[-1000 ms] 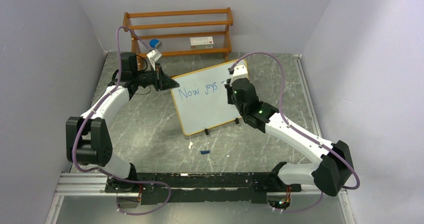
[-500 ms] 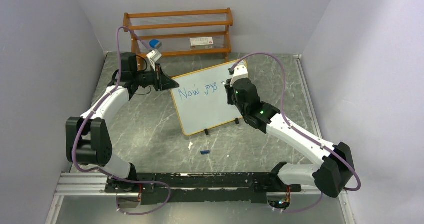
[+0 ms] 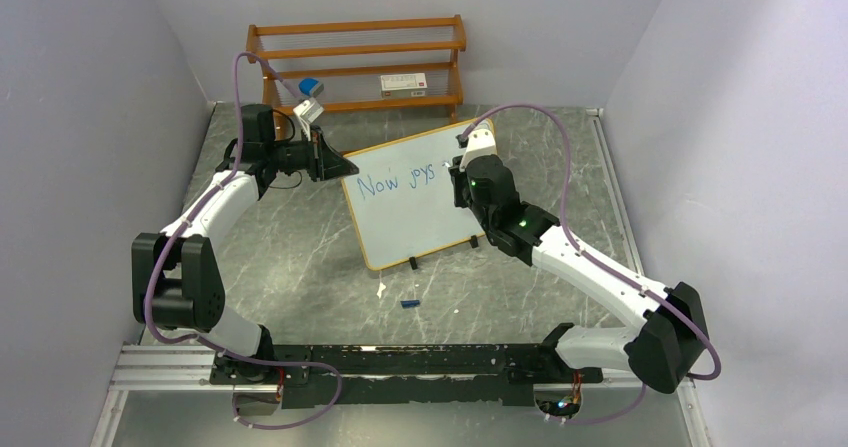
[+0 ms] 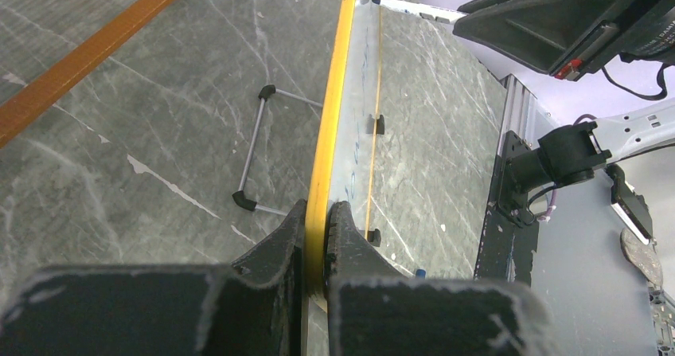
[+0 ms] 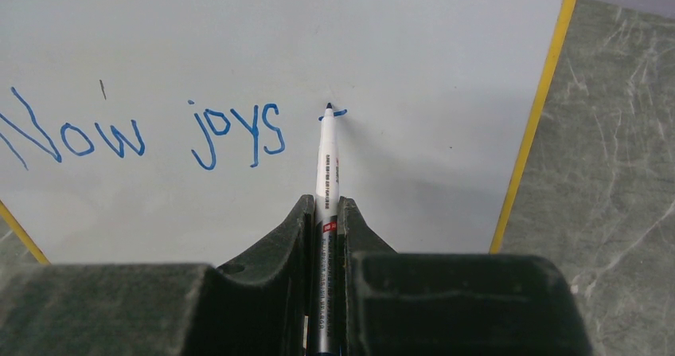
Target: Write a sentence on the whiteboard
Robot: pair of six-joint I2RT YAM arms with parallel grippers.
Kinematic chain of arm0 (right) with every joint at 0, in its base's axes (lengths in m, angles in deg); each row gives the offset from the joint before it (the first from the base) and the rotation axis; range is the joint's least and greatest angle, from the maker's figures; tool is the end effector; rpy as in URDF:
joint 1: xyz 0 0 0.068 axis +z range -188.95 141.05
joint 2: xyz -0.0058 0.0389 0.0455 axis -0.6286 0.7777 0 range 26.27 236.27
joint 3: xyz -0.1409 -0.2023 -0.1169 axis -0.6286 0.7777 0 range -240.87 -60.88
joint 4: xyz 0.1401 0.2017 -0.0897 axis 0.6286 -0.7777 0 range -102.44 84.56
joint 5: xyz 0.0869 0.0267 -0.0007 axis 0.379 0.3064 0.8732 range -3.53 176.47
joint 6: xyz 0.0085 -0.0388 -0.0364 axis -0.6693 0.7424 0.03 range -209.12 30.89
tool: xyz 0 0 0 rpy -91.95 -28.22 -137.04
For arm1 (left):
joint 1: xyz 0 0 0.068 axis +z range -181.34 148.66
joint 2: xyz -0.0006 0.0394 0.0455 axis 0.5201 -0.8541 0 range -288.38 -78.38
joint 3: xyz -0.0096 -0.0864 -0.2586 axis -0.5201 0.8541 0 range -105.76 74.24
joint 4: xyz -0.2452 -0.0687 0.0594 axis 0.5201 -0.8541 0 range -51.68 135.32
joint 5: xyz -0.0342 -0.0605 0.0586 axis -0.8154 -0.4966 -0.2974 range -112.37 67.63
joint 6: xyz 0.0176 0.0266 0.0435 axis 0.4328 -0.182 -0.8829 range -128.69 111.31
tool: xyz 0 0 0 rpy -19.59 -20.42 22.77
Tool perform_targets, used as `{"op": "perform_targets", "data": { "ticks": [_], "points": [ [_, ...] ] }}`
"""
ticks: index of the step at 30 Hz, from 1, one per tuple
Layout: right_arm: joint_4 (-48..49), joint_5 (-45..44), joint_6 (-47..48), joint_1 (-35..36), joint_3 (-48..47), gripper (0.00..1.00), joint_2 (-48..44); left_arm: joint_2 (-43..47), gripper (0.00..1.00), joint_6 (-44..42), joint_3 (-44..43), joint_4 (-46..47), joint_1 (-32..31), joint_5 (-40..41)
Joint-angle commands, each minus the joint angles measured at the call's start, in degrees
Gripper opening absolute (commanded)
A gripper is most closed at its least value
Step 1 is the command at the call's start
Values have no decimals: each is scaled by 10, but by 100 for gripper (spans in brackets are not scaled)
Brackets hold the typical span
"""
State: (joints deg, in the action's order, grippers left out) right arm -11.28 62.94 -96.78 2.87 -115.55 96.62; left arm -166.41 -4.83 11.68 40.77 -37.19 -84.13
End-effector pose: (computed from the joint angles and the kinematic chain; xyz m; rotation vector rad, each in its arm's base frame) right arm 0.2199 0.1778 0.3147 -0.3003 1.8943 0.1818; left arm 0.3316 -0.0654 0.2807 0.6849 1.8777 -1.2182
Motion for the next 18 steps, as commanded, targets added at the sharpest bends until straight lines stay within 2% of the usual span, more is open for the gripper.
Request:
{"op": "perform_targets", "data": {
  "ticks": [1,18],
  "points": [
    [19,-9,2,-4,-1,0,7,-33,5,-89,26,-62,-24,94],
    [7,-10,3,-4,-8,0,21,-35,5,-90,26,-62,-24,93]
  ]
}}
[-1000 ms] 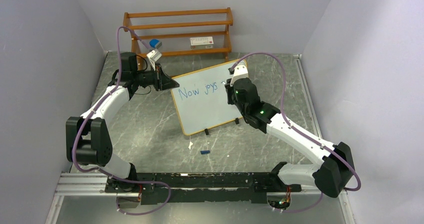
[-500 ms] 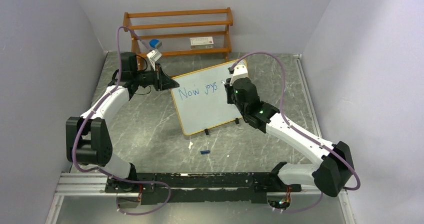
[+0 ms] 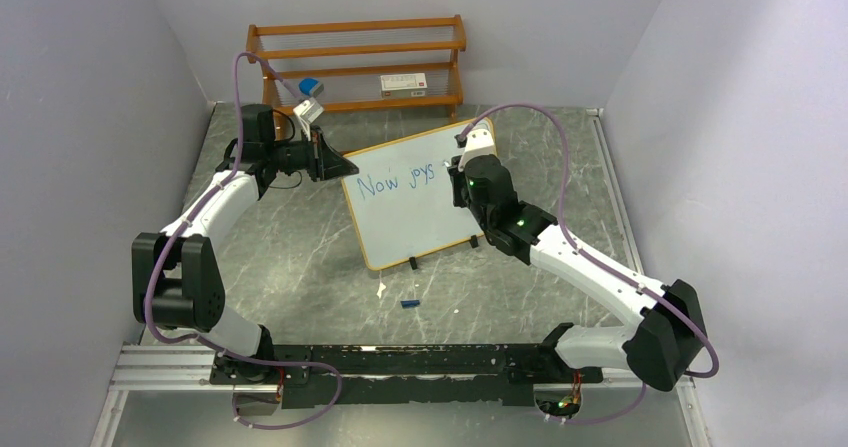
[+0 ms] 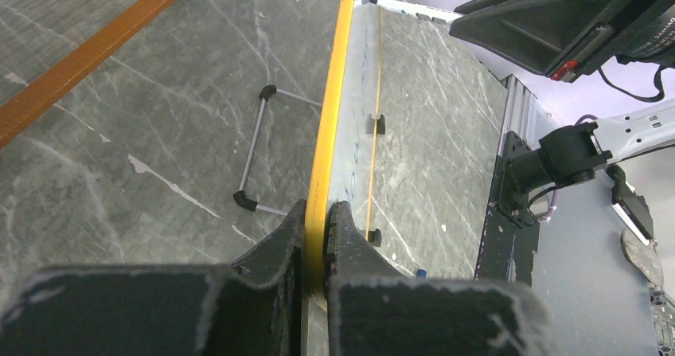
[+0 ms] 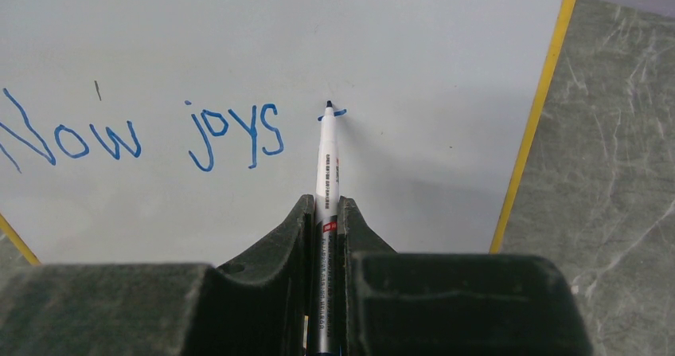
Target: Write a sentence on the whiteboard
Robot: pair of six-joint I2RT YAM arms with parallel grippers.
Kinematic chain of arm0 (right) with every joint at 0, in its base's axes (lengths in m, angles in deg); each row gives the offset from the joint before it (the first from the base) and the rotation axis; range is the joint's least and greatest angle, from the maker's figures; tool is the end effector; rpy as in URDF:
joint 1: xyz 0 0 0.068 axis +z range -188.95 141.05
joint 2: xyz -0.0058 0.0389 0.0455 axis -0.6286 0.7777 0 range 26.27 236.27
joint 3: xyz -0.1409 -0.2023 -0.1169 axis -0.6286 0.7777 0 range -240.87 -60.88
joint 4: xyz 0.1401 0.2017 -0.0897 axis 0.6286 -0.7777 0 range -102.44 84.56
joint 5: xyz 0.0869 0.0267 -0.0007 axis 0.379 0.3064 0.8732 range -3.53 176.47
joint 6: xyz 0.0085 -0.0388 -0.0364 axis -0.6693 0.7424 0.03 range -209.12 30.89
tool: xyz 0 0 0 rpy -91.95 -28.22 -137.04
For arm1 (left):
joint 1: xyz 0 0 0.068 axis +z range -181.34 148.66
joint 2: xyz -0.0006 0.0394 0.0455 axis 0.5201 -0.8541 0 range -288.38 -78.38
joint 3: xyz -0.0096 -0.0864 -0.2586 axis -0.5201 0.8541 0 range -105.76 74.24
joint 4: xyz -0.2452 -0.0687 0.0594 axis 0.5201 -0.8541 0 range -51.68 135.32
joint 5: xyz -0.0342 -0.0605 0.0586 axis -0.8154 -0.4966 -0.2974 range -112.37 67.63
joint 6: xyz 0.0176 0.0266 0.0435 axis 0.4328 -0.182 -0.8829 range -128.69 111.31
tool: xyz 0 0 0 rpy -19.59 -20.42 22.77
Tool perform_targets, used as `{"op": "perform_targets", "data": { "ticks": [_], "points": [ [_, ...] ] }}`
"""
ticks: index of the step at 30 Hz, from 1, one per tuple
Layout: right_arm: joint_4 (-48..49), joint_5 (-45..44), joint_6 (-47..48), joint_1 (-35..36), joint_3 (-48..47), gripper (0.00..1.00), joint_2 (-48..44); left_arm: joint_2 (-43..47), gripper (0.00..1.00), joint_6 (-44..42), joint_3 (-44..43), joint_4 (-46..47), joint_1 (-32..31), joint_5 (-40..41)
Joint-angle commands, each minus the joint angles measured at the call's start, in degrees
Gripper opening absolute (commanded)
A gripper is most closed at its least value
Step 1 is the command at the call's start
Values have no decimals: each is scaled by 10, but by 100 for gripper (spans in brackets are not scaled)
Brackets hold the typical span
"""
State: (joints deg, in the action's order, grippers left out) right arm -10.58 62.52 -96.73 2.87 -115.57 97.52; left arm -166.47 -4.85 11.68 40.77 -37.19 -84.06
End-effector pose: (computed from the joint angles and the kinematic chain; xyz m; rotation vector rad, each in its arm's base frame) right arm 0.2227 0.1800 0.3119 -0.2974 1.8960 0.1729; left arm 0.3318 -0.0654 0.2803 0.6841 1.8790 -1.2172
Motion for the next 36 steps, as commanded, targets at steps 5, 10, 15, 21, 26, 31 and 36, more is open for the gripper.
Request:
{"op": "perform_targets", "data": {
  "ticks": [5,10,15,21,26,31,36],
  "points": [
    [-22,-2,-1,-4,-10,0,8,-34,5,-89,26,-61,-23,93],
    [-38,6,-9,-4,-5,0,3,-35,5,-88,25,-62,-23,93],
    [-50,9,-13,-4,1,0,-1,-35,5,-89,25,-63,-24,93],
    [-57,12,-19,-4,7,0,-4,-36,5,-88,26,-62,-23,94],
    [-55,6,-18,-4,13,0,-8,-37,5,-89,25,-63,-24,94],
    [-59,1,-17,-4,13,0,-11,-37,5,-89,25,-62,-24,95],
    [-63,-6,-15,-4,14,0,-13,-37,5,-89,24,-63,-23,95]
  ]
}}
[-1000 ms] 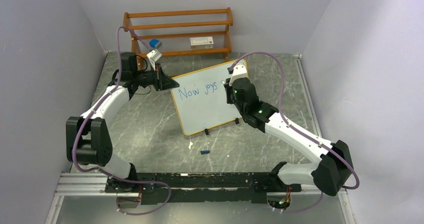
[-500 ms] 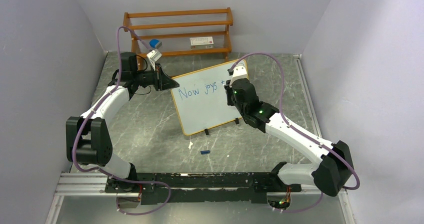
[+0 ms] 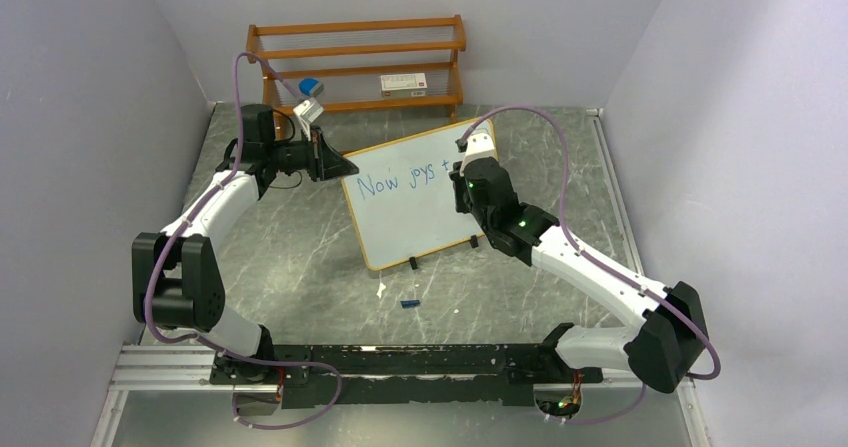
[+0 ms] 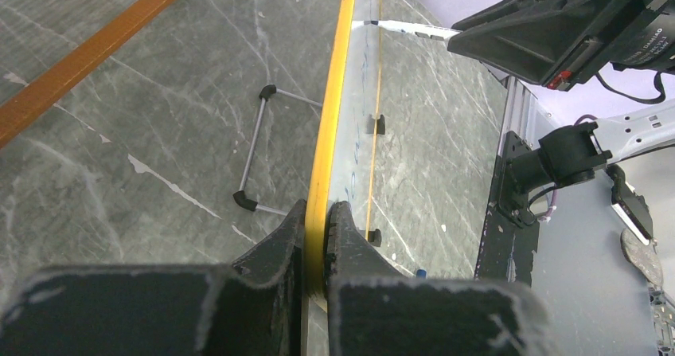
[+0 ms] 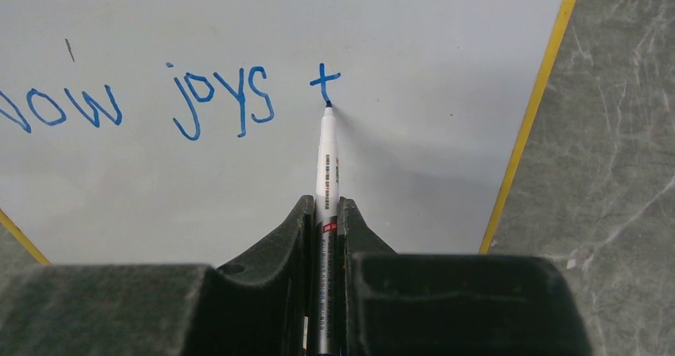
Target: Write a sentence on the whiteboard
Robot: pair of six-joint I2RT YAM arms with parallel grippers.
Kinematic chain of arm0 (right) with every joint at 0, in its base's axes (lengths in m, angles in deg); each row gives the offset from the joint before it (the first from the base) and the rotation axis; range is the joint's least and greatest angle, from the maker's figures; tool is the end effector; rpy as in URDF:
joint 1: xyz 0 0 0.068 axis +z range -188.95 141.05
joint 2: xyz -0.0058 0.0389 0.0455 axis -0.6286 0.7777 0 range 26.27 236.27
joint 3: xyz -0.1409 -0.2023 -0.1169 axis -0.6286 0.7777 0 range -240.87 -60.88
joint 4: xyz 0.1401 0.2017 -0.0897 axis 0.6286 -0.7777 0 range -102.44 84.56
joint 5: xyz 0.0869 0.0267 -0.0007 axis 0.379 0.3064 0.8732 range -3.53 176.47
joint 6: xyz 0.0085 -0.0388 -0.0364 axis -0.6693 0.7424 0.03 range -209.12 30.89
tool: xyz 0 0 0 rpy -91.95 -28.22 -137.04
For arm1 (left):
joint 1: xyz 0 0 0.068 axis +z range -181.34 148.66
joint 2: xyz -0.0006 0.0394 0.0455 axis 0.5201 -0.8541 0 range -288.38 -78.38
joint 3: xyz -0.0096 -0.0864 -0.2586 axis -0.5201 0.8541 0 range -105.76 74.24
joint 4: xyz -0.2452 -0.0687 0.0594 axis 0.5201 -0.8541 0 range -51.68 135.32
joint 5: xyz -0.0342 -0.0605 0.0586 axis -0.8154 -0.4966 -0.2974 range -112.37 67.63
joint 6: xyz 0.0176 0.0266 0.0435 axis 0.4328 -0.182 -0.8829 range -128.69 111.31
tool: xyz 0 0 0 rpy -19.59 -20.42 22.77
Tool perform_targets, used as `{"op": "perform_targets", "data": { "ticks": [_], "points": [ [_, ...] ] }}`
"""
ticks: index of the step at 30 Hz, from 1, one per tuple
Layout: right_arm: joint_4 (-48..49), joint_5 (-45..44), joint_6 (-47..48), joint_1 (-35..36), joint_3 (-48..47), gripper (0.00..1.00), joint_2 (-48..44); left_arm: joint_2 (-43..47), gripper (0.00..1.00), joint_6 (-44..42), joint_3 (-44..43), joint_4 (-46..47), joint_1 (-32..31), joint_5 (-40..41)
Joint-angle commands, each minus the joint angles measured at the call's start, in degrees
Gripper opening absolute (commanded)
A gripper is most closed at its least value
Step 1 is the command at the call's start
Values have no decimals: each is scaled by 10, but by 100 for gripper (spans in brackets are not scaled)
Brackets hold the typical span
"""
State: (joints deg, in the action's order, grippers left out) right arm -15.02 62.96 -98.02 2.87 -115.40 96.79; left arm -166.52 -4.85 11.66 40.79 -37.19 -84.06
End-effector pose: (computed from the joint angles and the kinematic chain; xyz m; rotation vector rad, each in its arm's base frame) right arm 0.2182 0.1763 0.3066 -0.3096 1.9570 0.1608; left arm 0.3320 -0.0654 0.2802 0.6840 1.8792 -1.2173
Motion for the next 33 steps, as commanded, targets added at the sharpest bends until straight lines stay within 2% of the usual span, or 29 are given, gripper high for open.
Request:
{"op": "perform_targets", "data": {
  "ticks": [1,33],
  "points": [
    [-19,-11,-3,-4,13,0,-6,-36,5,-89,25,-64,-24,95],
    [53,-26,12,-9,18,0,-25,-37,5,-89,25,-64,-23,94]
  ]
}}
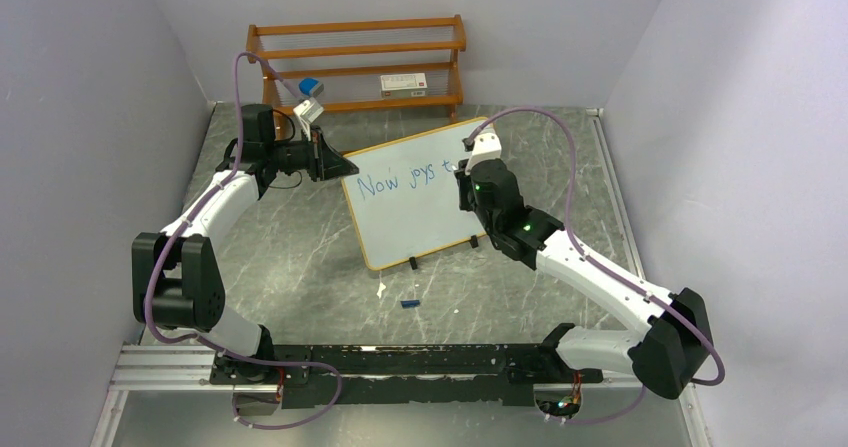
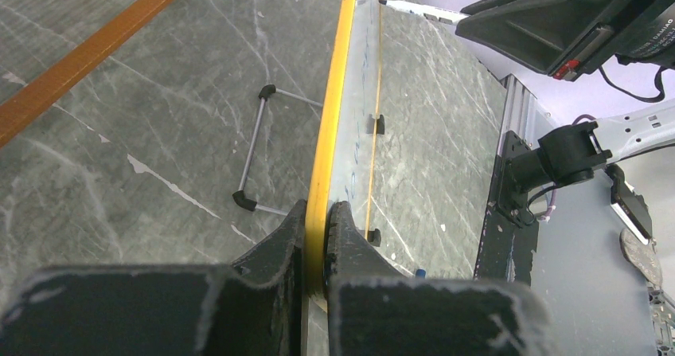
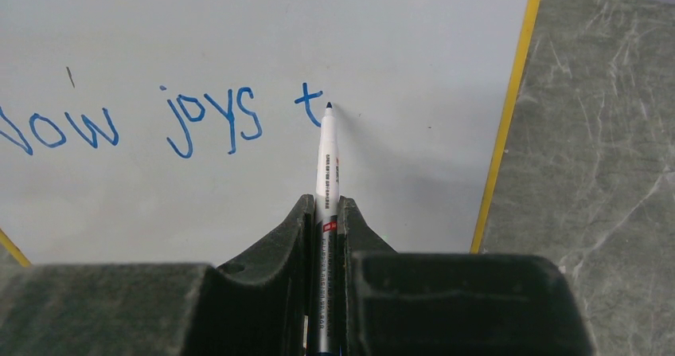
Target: Write a sentence on the whiteboard
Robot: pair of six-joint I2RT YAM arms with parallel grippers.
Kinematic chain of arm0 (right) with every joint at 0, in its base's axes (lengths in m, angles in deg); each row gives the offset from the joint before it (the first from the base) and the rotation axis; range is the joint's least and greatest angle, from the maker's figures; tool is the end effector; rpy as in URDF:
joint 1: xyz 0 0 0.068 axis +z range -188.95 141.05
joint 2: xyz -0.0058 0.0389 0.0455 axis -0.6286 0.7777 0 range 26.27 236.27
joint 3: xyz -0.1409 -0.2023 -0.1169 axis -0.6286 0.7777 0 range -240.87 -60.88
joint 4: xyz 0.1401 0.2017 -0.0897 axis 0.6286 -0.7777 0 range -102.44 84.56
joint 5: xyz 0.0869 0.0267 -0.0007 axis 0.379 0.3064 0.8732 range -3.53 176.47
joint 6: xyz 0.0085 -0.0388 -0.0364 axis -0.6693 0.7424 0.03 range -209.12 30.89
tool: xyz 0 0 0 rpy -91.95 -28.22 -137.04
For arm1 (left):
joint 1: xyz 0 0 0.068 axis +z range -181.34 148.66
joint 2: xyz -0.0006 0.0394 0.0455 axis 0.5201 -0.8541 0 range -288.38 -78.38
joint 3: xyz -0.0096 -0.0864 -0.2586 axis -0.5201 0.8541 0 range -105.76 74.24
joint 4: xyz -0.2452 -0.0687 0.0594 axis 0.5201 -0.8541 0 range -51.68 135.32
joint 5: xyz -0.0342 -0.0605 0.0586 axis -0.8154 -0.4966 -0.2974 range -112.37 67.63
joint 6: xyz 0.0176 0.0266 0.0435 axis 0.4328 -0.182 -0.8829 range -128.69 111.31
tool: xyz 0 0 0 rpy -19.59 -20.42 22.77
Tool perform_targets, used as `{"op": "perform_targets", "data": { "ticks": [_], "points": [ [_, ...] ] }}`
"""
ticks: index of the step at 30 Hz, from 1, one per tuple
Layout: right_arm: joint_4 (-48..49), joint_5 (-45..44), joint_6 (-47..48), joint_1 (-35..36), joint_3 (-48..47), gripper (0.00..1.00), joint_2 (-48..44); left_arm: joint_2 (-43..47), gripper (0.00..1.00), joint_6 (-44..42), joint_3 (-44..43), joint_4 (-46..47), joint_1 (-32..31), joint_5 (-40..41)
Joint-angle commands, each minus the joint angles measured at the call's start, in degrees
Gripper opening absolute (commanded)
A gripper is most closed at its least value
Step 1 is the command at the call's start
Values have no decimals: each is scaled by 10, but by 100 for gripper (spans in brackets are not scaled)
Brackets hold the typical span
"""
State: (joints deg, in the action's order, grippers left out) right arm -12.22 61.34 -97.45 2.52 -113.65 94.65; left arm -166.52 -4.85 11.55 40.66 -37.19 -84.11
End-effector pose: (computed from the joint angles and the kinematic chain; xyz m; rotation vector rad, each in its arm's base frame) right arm 0.2145 0.1695 0.3105 -0.2706 1.9066 0.1520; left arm 0.3321 -0.0654 0.2807 0.6843 1.8791 -1.2183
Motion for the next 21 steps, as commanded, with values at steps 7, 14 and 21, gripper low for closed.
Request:
{"op": "perform_targets", "data": {
  "ticks": [7,14,21],
  "points": [
    [35,-6,5,-10,-1,0,8,-36,5,-89,27,-63,-24,94],
    [31,4,5,-12,-4,0,20,-36,5,-89,26,-63,-23,95],
    [5,12,-1,-13,-7,0,12,-37,5,-89,25,-63,-24,95]
  ]
}}
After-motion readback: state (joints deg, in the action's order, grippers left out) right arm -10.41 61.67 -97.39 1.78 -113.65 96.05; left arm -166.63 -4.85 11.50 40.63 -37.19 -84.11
